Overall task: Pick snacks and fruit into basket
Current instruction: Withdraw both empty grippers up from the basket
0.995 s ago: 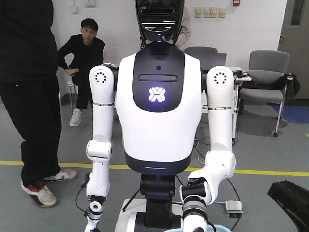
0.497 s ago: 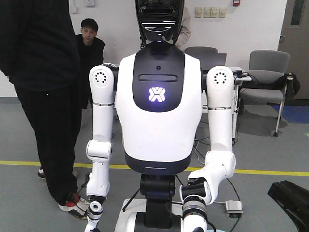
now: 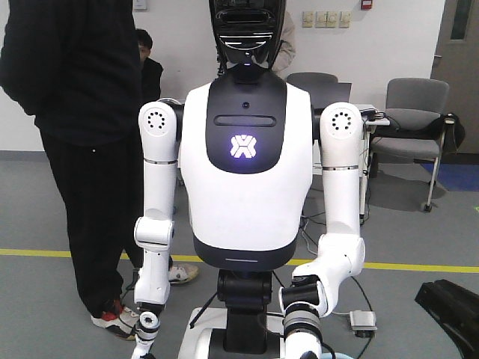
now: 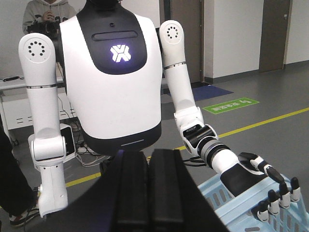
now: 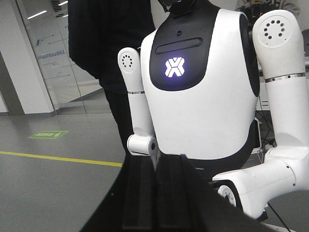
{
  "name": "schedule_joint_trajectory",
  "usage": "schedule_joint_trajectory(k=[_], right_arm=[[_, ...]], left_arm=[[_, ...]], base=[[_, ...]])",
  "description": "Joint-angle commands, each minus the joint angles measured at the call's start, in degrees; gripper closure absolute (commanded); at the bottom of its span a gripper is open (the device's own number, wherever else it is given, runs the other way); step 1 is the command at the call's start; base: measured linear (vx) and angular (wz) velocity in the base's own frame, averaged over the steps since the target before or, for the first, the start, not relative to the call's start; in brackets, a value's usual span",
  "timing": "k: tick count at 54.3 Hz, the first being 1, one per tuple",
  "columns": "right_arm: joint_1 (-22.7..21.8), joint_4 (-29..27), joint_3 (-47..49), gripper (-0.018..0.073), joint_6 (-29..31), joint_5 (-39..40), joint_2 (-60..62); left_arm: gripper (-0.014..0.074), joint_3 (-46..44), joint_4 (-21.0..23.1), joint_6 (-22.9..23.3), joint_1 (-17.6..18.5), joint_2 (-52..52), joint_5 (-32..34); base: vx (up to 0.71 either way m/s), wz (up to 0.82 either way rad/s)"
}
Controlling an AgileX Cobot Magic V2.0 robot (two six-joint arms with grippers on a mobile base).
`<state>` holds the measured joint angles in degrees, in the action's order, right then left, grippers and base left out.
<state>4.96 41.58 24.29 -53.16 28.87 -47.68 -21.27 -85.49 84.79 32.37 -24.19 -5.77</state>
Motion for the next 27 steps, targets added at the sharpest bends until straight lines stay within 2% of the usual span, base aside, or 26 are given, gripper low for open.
schedule_joint_trajectory(k=[1,27], right_arm=[[-0.1,-1.1,1.6,0.0568,0.5,3.5,0.5],[-0.1,-1.1,1.6,0.0568,0.5,3.5,0.5]], left_arm=[[0.0605,-1.5,0.1,0.6,0.1,-0.2,-0.2],[0.0605,-1.5,0.1,0.6,0.1,-0.2,-0.4]], base=[[0.00,0.00],[-0.06,-0.01]])
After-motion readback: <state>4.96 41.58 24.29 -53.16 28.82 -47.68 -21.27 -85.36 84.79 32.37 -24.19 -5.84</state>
